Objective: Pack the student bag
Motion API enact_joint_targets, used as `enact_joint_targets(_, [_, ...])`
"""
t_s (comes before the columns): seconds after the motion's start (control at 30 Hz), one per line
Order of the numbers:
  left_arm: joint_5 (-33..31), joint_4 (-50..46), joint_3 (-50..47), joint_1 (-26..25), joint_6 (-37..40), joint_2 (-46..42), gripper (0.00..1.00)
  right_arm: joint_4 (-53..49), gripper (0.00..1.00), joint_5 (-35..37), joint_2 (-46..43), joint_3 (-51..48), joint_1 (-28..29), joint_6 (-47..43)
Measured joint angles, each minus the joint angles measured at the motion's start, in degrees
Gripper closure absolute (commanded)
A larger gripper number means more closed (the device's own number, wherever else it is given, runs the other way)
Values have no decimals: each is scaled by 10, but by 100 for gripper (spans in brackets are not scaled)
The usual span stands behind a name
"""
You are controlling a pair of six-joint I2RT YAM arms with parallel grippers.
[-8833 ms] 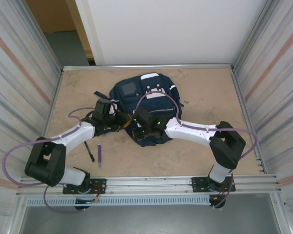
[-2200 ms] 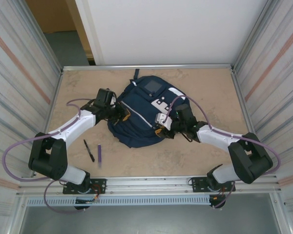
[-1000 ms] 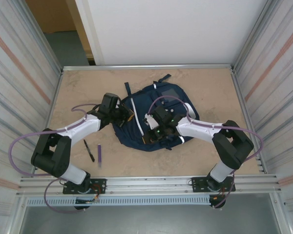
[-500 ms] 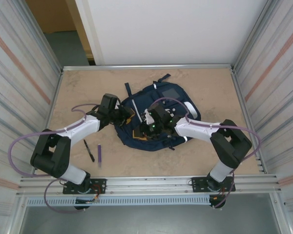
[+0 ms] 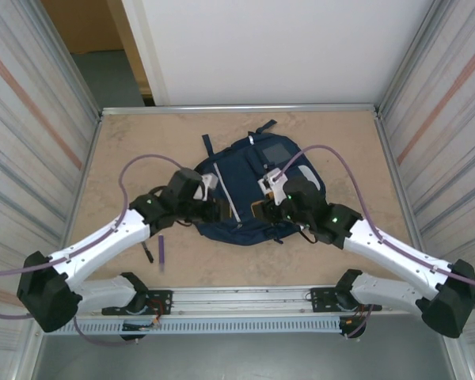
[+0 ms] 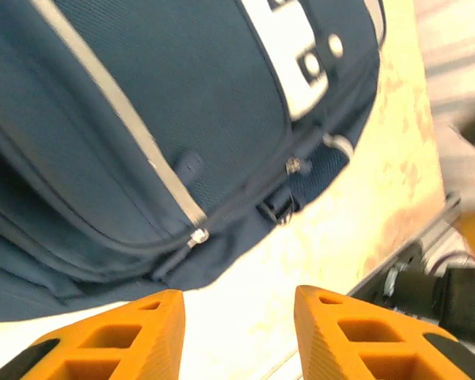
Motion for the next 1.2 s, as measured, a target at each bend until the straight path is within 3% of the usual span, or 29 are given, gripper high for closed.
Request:
enact_joint_targets(0.13, [-34, 2, -21, -62, 36, 7, 58, -17, 47, -54, 46, -21, -45, -179])
enact_joint_targets(0.27, [-55, 9, -24, -71, 73, 49, 58, -35, 47, -137, 84, -11, -101, -331])
enact_joint_targets(0.43, [-66, 30, -22, -80, 130, 106, 59, -42, 46, -203, 129, -6, -105, -497])
enact_joint_targets(0.6, [-69, 41, -8, -81, 165, 149, 59, 18, 50, -227, 170, -8, -102, -564])
enact_joint_targets(0.93, [-90, 67, -51, -78, 189, 116, 58, 73, 53, -243, 226, 5, -87, -620])
enact_joint_targets(1.03, [-91, 90, -91, -75, 206, 93, 56, 71, 61, -249, 246, 8, -86, -627])
enact_joint_targets(1.2, [-81, 171, -140, -74, 271, 34, 54, 77, 98, -236, 263, 9, -87, -636])
